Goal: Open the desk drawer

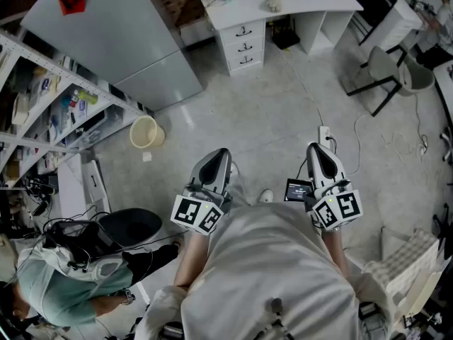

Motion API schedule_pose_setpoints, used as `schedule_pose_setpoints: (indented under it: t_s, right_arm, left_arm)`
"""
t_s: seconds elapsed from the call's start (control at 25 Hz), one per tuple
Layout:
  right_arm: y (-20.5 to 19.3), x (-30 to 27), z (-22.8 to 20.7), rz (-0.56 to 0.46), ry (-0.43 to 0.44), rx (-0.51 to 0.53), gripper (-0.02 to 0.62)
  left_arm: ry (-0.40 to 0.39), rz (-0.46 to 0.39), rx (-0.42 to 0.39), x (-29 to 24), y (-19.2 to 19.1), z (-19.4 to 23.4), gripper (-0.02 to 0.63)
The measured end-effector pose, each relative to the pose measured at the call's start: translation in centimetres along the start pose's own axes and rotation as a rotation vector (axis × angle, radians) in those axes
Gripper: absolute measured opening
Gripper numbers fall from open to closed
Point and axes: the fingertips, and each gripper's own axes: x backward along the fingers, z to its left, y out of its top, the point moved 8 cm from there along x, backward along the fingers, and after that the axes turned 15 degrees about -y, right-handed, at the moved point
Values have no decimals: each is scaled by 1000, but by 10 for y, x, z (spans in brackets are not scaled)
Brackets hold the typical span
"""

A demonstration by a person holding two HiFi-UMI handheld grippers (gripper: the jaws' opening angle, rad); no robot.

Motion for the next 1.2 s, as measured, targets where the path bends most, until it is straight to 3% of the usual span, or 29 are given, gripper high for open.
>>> schedule_pose_setpoints:
  t_s: [0.16,0.32,0.8,1.2]
  right_arm:
    - [-2,28,-14,-5,18,2,26]
    - [-1,44,-23,-19,19,-3,26]
    - [-2,65,-47,-32,-12,-27,26]
    - [-1,72,-65,-9,-37,-34,26]
  left_arm:
    - [37,-18,10,13,-12,-29,8]
    - [26,3,30,19,-25,-46,8]
    - [-13,28,-91,-3,-18,-75,8]
    - [-3,25,-53,-8,-27,-80,8]
